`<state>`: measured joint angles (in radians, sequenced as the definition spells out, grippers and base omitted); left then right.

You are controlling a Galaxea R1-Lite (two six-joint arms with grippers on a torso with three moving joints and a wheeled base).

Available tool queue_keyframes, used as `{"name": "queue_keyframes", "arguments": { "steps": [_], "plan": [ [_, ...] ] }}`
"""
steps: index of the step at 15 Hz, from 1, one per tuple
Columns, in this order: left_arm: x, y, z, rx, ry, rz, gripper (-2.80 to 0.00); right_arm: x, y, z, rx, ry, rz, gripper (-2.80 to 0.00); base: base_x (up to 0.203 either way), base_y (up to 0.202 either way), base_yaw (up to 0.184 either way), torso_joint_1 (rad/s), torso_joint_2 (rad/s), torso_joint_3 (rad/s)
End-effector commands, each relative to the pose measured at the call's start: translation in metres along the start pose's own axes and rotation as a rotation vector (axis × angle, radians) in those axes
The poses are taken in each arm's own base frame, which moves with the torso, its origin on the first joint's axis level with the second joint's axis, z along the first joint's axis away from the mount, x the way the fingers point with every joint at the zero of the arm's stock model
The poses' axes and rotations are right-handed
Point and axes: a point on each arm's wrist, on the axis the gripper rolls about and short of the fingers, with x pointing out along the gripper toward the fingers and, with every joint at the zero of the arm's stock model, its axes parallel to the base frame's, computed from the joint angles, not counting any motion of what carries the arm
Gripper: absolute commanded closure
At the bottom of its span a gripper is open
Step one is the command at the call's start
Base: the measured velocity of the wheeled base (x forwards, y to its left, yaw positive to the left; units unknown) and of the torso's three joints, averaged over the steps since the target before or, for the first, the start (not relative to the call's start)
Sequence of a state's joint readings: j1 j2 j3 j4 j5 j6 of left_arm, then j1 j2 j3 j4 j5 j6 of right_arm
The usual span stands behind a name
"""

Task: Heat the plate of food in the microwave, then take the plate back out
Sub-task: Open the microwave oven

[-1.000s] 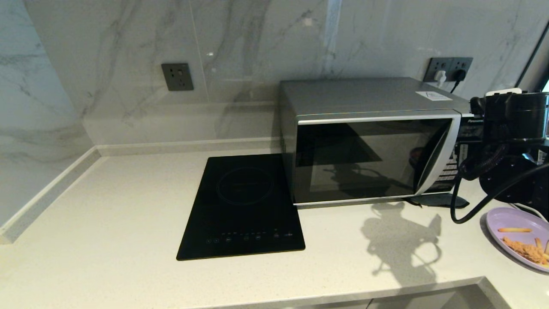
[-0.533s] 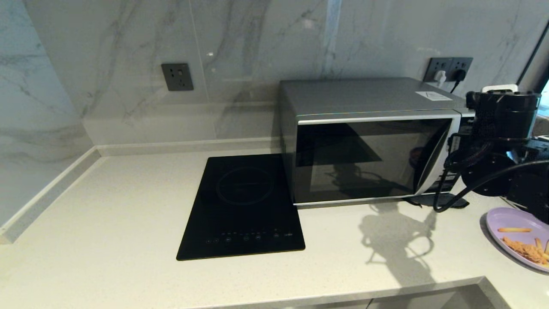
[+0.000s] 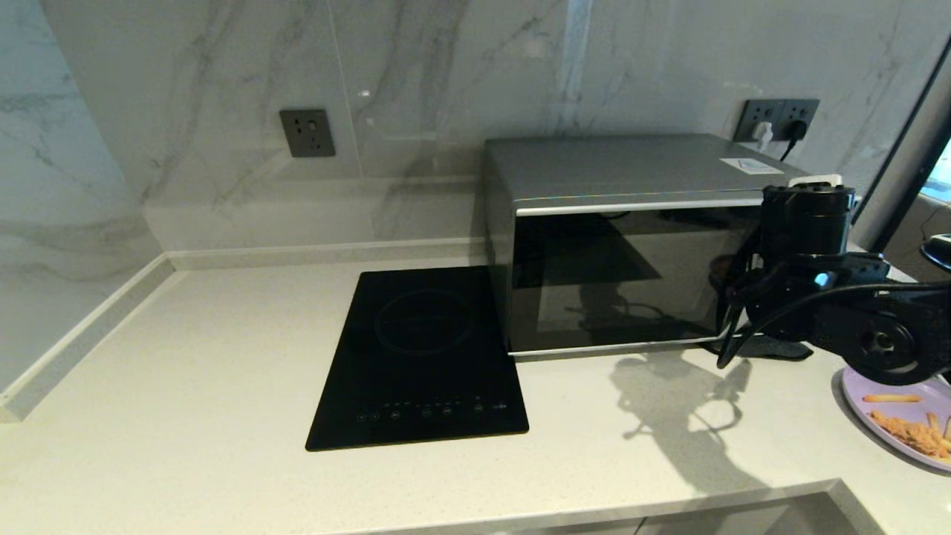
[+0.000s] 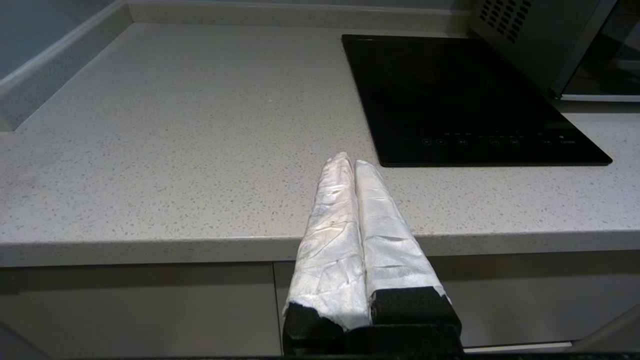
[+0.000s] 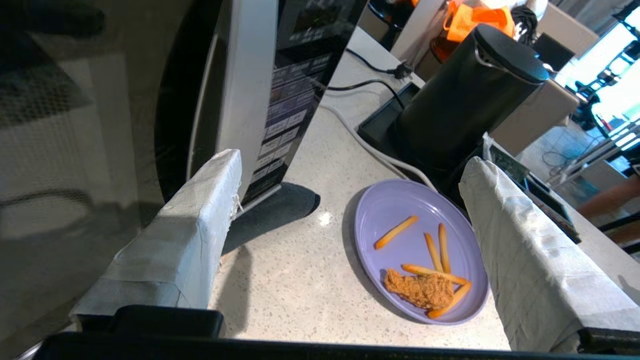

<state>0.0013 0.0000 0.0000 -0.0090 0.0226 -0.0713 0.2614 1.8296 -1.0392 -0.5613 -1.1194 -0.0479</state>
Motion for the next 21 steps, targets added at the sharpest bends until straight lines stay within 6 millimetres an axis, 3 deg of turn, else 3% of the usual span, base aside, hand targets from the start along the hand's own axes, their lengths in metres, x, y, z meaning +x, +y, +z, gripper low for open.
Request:
{"name": "queue_keyframes", "arguments": {
  "steps": [1,11,21],
  "plan": [
    [0.000,0.000,0.000,-0.001,0.001,0.001,0.00,0.014,0.011,-0.010,-0.023,0.020,-0.023,-2.80,0.000,0.000,0.000,0.000,0.00,0.000],
    [0.000,0.000,0.000,-0.001,0.001,0.001,0.00,0.026,0.030,-0.017,-0.003,0.028,0.027,-2.80,0.000,0.000,0.000,0.000,0.00,0.000],
    [0.000,0.000,0.000,-0.001,0.001,0.001,0.00,0.057,0.029,-0.031,0.000,0.065,-0.002,-2.80,0.000,0.000,0.000,0.000,0.00,0.000]
  ]
}}
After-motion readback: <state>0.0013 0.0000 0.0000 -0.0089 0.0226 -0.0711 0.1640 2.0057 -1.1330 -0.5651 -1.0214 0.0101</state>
